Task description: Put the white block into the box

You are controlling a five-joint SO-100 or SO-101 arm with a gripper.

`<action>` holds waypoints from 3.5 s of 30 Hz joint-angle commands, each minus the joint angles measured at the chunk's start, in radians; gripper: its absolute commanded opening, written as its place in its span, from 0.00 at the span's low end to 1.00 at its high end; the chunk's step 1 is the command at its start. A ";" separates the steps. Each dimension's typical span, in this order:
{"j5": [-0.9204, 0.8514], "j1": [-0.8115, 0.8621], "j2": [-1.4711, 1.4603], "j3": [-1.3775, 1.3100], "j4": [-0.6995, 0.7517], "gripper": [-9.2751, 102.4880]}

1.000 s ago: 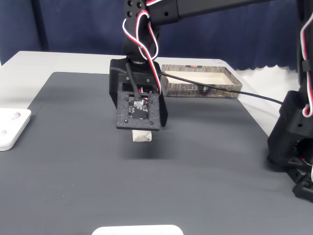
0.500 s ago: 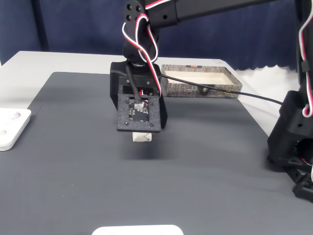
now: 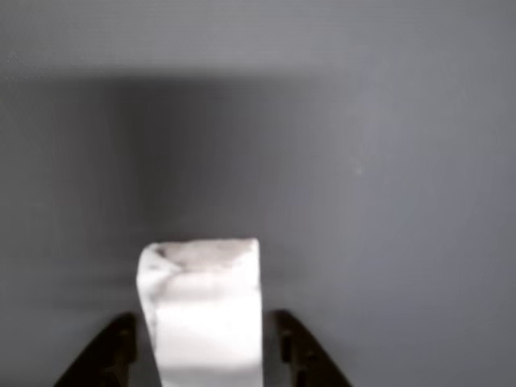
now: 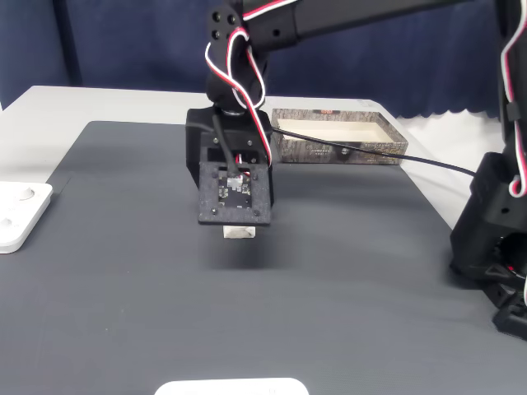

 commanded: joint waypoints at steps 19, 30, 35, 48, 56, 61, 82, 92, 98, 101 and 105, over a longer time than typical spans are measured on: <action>0.021 0.014 0.012 -0.063 0.005 0.18; 0.005 0.011 0.012 -0.063 0.002 0.17; 0.005 0.008 0.025 -0.061 0.009 0.18; -0.037 0.023 0.207 -0.009 0.097 0.20; -0.072 0.031 0.287 0.023 0.130 0.19; -0.081 0.043 0.313 0.025 0.166 0.19; -0.350 0.156 0.534 0.109 0.249 0.07; -0.377 0.236 0.652 0.164 0.247 0.07; -0.492 0.327 0.703 0.127 0.245 0.07; -0.557 0.380 0.713 0.101 0.245 0.07; -0.629 0.474 0.718 0.098 0.247 0.07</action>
